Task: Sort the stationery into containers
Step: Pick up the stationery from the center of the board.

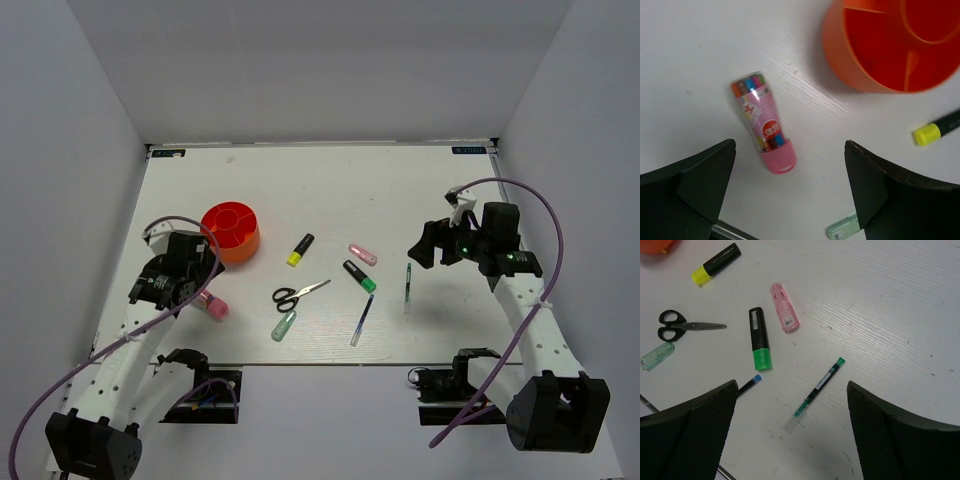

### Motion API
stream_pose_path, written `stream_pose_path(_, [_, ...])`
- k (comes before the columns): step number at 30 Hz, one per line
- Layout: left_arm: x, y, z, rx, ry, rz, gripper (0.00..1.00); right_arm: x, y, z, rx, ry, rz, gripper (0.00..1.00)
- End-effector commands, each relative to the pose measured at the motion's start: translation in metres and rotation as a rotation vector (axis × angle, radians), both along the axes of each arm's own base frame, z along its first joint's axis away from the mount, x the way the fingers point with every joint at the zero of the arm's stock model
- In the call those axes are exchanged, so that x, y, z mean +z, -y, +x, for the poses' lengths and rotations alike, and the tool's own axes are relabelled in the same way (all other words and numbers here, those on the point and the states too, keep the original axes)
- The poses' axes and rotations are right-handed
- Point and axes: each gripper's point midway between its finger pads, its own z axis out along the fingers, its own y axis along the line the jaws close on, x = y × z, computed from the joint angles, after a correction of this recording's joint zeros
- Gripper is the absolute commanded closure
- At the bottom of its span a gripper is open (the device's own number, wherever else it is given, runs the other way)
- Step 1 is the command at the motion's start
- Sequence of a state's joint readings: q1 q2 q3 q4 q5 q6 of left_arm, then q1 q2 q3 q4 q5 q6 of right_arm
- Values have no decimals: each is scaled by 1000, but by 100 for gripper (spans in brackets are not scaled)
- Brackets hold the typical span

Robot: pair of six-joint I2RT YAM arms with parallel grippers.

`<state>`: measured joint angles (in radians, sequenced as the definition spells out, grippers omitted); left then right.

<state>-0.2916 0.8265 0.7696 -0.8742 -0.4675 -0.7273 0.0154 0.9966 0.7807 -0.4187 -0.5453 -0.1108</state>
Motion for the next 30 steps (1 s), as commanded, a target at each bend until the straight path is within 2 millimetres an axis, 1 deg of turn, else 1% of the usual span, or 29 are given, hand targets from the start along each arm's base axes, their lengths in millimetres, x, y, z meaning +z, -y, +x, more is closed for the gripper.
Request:
stream_pose_path(1, [-8, -23, -21, 218, -71, -97, 0, 20, -2, 1, 1, 31, 8, 10])
stream_pose_path(3, [-17, -23, -22, 269, -106, -155, 1, 22, -2, 0, 0, 37, 10, 10])
stream_pose_path(4, [-27, -29, -24, 329, -136, -218, 1, 24, -2, 0, -3, 42, 14, 10])
stream_pose_path(5, [-28, -26, -18, 352, -122, -286, 1, 25, -2, -1, -6, 45, 12, 10])
stream_pose_path(6, [-36, -27, -18, 387, -155, -335, 3, 24, -2, -2, -4, 40, 15, 10])
stream_pose_path(7, [-37, -32, -16, 440, -151, -371, 3, 27, -2, -2, -6, 47, 17, 10])
stream_pose_path(8, [-38, -28, -10, 438, -145, -420, 3, 27, -3, -3, 0, 47, 20, 10])
stream_pose_path(9, [-45, -28, -8, 454, -178, -459, 3, 29, -3, -4, -3, 48, 23, 10])
stream_pose_path(11, [-46, -30, -1, 474, -172, -490, 3, 32, -4, -5, 3, 62, 22, 10])
stream_pose_path(12, [-53, -30, 0, 490, -209, -512, 3, 31, -3, -5, -1, 62, 19, 10])
stream_pose_path(13, [-51, -32, 6, 496, -202, -522, 3, 32, -2, -4, -7, 70, 15, 10])
stream_pose_path(16, [-58, -31, 12, 502, -241, -557, 3, 33, -1, -4, -11, 71, 10, 10])
stream_pose_path(19, [-64, -34, 14, 513, -261, -548, 3, 33, -1, -5, -8, 70, 11, 10])
stream_pose_path(20, [-71, -37, 13, 525, -287, -546, 3, 32, -1, -4, -7, 72, 5, 10])
stream_pose_path(25, [-79, -44, 22, 527, -322, -537, 3, 33, 2, -3, -20, 74, -3, 10])
stream_pose_path(26, [-83, -45, 23, 526, -340, -535, 6, 33, 1, -3, -18, 74, -3, 10])
stream_pose_path(29, [-87, -47, 26, 517, -370, -530, 8, 32, 2, -3, -21, 71, -7, 10])
stream_pose_path(30, [-91, -47, 27, 518, -391, -528, 9, 33, 3, -2, -26, 78, -10, 10])
